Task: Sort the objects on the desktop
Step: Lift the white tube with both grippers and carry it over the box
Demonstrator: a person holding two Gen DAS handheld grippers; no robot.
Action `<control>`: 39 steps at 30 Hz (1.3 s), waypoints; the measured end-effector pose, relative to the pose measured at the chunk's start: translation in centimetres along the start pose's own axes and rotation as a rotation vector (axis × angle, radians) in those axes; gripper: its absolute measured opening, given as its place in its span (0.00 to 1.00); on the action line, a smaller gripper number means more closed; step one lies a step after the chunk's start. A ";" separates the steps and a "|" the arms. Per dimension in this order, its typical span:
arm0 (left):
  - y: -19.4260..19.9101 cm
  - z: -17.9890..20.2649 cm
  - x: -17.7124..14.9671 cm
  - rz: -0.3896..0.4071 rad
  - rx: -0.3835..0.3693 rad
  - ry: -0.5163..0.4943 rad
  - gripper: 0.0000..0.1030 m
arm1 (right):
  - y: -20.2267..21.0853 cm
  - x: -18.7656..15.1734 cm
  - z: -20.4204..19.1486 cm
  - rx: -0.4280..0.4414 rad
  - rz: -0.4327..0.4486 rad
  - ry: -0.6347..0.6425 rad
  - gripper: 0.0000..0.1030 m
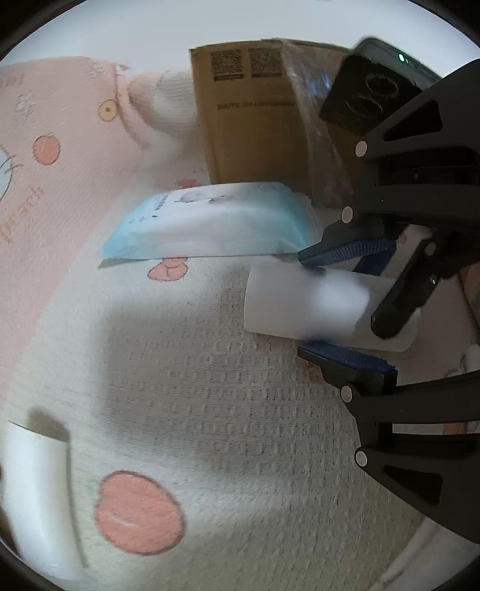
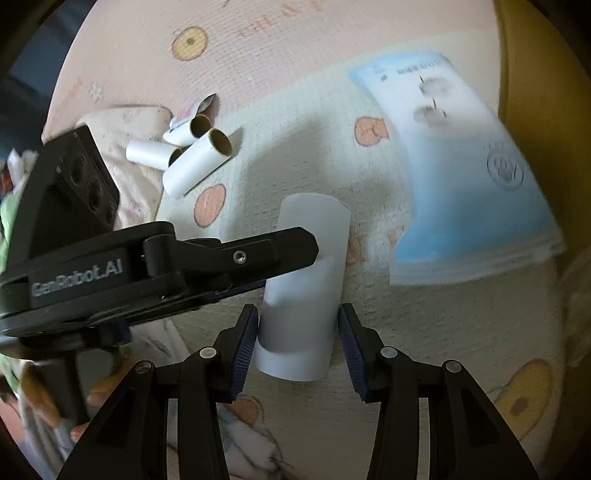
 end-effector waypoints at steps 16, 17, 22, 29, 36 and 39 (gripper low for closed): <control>3.4 0.7 -1.7 0.114 -0.030 -0.022 0.45 | 0.6 -0.7 -1.6 0.008 0.033 0.079 0.41; 4.0 0.8 -1.9 0.140 -0.033 -0.030 0.45 | 0.9 -0.7 -1.9 0.007 0.038 0.094 0.41; 6.2 1.8 -2.8 0.242 -0.018 -0.090 0.45 | 1.9 -0.7 -3.7 0.005 0.078 0.171 0.41; 8.8 3.6 -3.2 0.320 -0.001 -0.104 0.45 | 3.2 -0.7 -5.4 0.023 0.119 0.238 0.41; 14.1 8.1 -2.8 0.420 -0.010 -0.210 0.45 | 7.3 0.4 -8.0 0.050 0.246 0.305 0.41; 16.1 10.6 -2.6 0.460 -0.012 -0.257 0.45 | 10.1 1.1 -9.1 0.072 0.313 0.320 0.41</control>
Point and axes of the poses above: each gripper's, at about its wrist camera, not at the fingertips, and y roughly against the way its jaws point, z to its right, x to its top, the point moved 3 cm from there along -y, roughly the way its jaws point, and after that the axes turned 13 degrees about x, right-handed, at the moved point
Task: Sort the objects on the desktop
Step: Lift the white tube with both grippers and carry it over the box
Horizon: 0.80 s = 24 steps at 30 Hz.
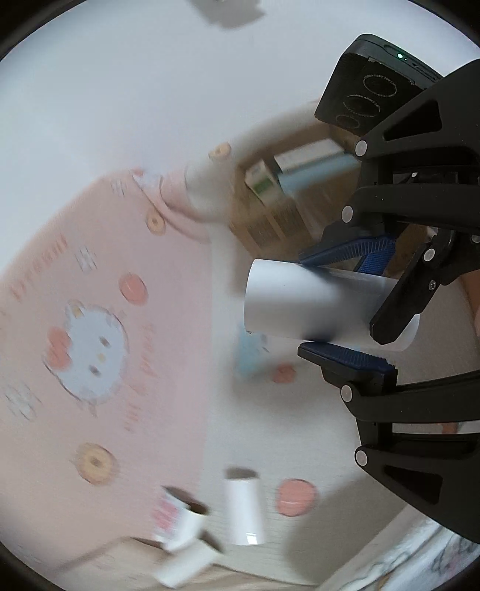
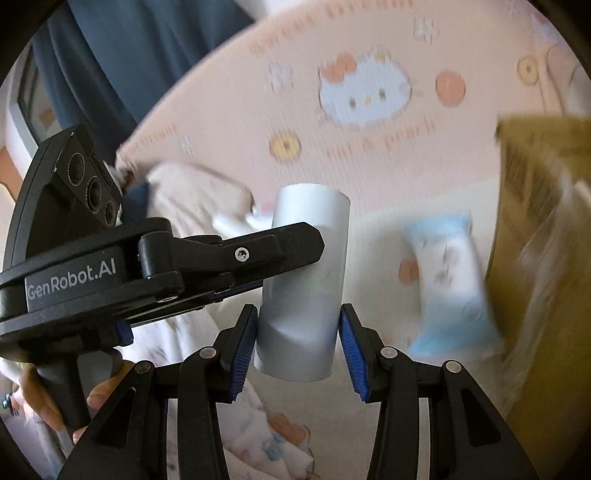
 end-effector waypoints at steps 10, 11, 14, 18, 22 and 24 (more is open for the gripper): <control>1.2 8.0 4.1 0.003 -0.051 -0.143 0.45 | 6.8 5.3 -0.8 -0.048 0.116 0.030 0.41; 1.1 9.0 4.4 0.000 -0.063 -0.166 0.45 | 7.4 5.7 -0.6 -0.054 0.110 0.028 0.41; 1.0 11.1 5.0 0.009 -0.094 -0.215 0.46 | 9.1 6.7 0.1 -0.101 0.097 0.076 0.41; 0.5 14.0 5.9 0.001 -0.097 -0.274 0.46 | 11.6 7.7 1.1 -0.142 0.107 0.104 0.41; 0.1 16.2 6.1 0.009 -0.085 -0.339 0.46 | 13.2 8.4 2.3 -0.174 0.089 0.109 0.41; -0.3 17.3 6.2 0.003 -0.068 -0.362 0.46 | 13.6 8.6 2.8 -0.195 0.083 0.111 0.41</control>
Point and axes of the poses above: each gripper's, at about its wrist camera, not at the fingertips, and y roughly against the way its jaws point, z to its right, x to its top, the point moved 3 cm from there along -y, roughly the way its jaws point, and after that the axes turned 13 degrees about x, right-handed, at the moved point
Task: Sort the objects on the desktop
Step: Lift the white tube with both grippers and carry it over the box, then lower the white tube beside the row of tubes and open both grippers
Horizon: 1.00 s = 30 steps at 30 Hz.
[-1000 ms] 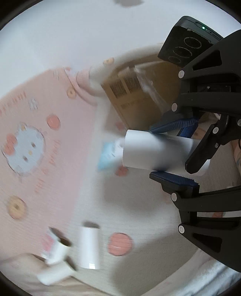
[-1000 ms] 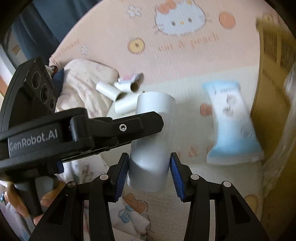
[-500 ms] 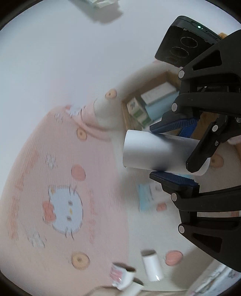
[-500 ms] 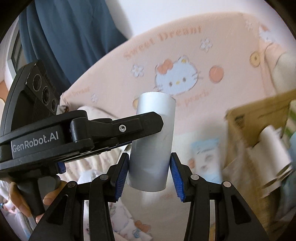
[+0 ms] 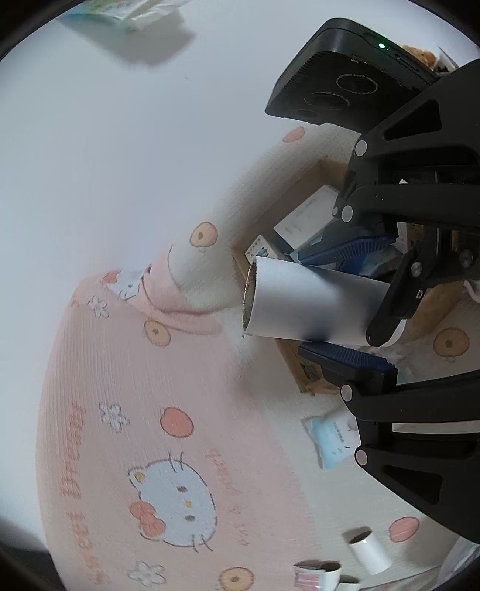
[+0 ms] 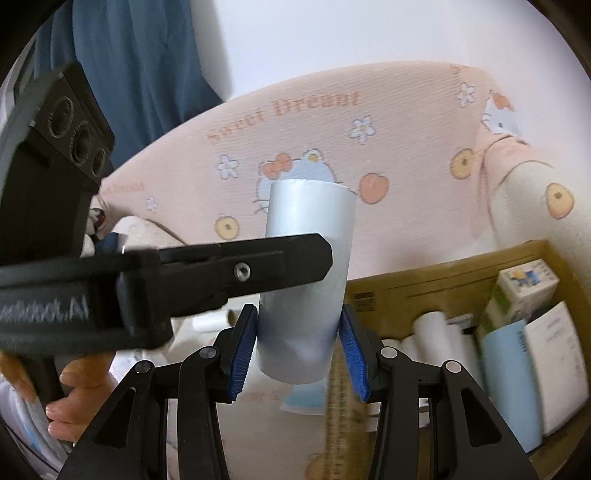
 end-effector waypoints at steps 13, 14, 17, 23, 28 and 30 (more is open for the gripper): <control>-6.1 2.9 1.3 -0.174 0.075 -0.053 0.46 | -0.2 0.0 7.1 0.032 -0.077 -0.167 0.40; -6.4 2.9 1.2 -0.189 0.076 -0.053 0.46 | -0.3 -0.2 7.5 0.038 -0.082 -0.175 0.40; -7.7 3.1 0.8 -0.231 0.083 -0.074 0.45 | -0.7 -0.6 8.4 0.050 -0.110 -0.189 0.40; -10.3 2.7 0.1 -0.314 0.084 -0.092 0.45 | -2.8 -1.6 10.2 0.067 -0.216 -0.245 0.40; -11.8 1.9 -0.4 -0.384 0.056 -0.085 0.45 | -4.0 -2.5 11.5 0.079 -0.272 -0.303 0.40; -12.4 1.8 -0.6 -0.412 0.050 -0.085 0.45 | -4.5 -2.8 11.9 0.082 -0.288 -0.322 0.40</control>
Point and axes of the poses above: each gripper's, at about its wrist camera, not at the fingertips, and y roughly against the way its jaws point, z to its right, x to its top, the point moved 3 cm from there along -y, roughly the way its jaws point, and after that the axes turned 13 degrees about x, right-handed, at the moved point
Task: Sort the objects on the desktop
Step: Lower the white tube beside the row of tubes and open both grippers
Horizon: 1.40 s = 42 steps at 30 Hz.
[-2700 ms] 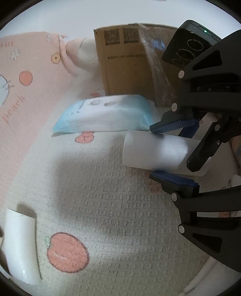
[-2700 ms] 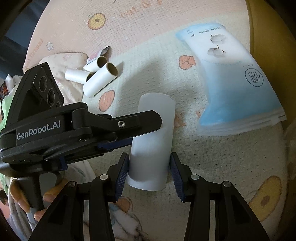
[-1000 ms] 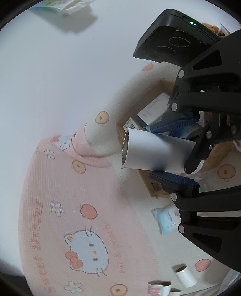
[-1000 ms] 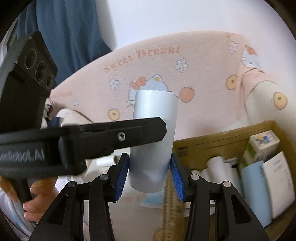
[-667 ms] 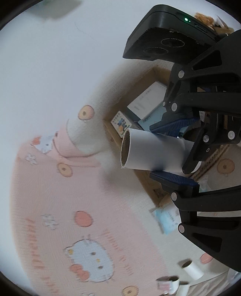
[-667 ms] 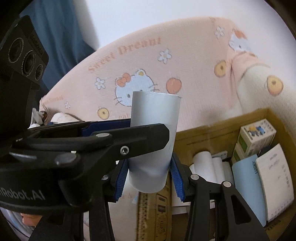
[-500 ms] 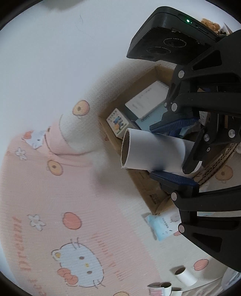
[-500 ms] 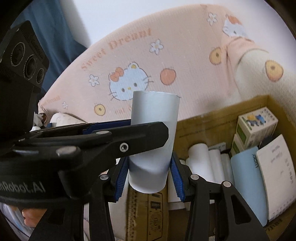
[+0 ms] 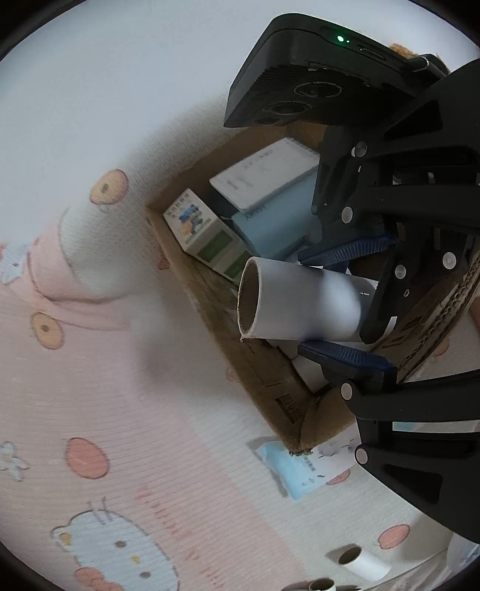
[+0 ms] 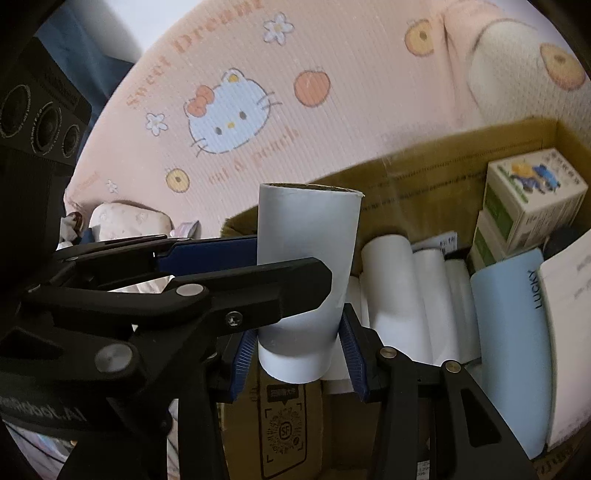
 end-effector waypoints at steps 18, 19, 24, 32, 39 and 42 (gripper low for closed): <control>-2.2 0.2 -0.4 -0.097 0.101 -0.152 0.10 | -2.3 -0.1 2.0 -0.092 -0.167 -0.039 0.40; -2.2 0.1 -0.5 -0.098 0.111 -0.154 0.09 | -2.4 -0.1 1.9 -0.096 -0.177 -0.030 0.40; -3.1 0.2 -0.8 -0.102 0.131 -0.174 0.05 | -3.0 -0.2 1.3 -0.158 -0.208 0.037 0.40; -2.2 0.5 -0.6 -0.106 0.114 -0.190 0.05 | -2.3 -0.2 1.7 -0.165 -0.209 0.025 0.40; -2.2 2.0 -0.1 -0.221 0.152 -0.261 0.17 | 0.6 -1.4 2.4 -0.075 -0.225 -0.084 0.28; -2.6 2.6 0.0 -0.225 0.184 -0.273 0.17 | 1.3 -1.7 3.2 -0.059 -0.226 -0.131 0.24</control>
Point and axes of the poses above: each gripper's, at about its wrist camera, not at the fingertips, and y roughly against the way its jaws point, z to its right, x to its top, the point moved 3 cm from there along -y, roughly the way its jaws point, and after that the axes turned 13 degrees about x, right-handed, at the moved point
